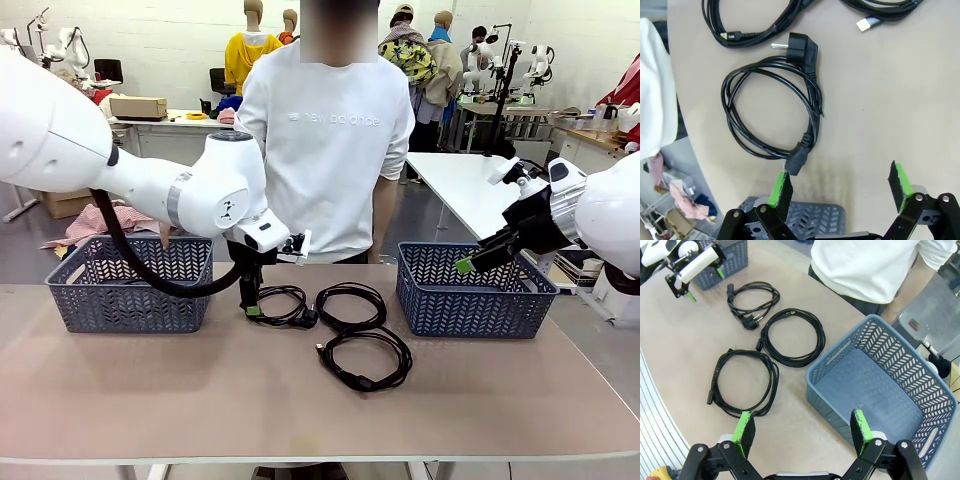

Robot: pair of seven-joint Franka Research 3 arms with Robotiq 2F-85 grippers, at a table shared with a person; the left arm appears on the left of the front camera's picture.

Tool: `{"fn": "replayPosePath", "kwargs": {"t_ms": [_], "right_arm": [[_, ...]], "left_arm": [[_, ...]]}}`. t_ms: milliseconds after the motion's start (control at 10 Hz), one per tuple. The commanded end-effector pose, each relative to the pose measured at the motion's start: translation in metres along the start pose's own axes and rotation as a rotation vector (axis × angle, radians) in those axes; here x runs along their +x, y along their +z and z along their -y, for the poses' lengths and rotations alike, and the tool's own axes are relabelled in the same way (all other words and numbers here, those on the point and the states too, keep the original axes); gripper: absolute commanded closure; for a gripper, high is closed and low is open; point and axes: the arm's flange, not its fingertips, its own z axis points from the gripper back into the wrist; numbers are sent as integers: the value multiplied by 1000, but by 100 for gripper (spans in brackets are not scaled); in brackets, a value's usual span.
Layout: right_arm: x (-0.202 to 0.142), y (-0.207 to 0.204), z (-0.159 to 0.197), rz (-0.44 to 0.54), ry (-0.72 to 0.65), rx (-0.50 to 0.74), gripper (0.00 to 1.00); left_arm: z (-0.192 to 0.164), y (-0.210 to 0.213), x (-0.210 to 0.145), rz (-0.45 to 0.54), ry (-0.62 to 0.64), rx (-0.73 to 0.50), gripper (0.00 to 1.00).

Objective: Organize the cables according to human instructions.
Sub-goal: Pick up a bundle of cables and place it in the basket indicated by the human.

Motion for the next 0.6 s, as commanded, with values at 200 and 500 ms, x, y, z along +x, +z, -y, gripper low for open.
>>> {"fn": "replayPosePath", "kwargs": {"t_ms": [200, 500], "right_arm": [[0, 0, 1, 8, -7, 6, 0], [0, 0, 1, 8, -7, 6, 0]], "left_arm": [[0, 0, 0, 0, 0, 0, 0], [0, 0, 0, 0, 0, 0, 0]]}}
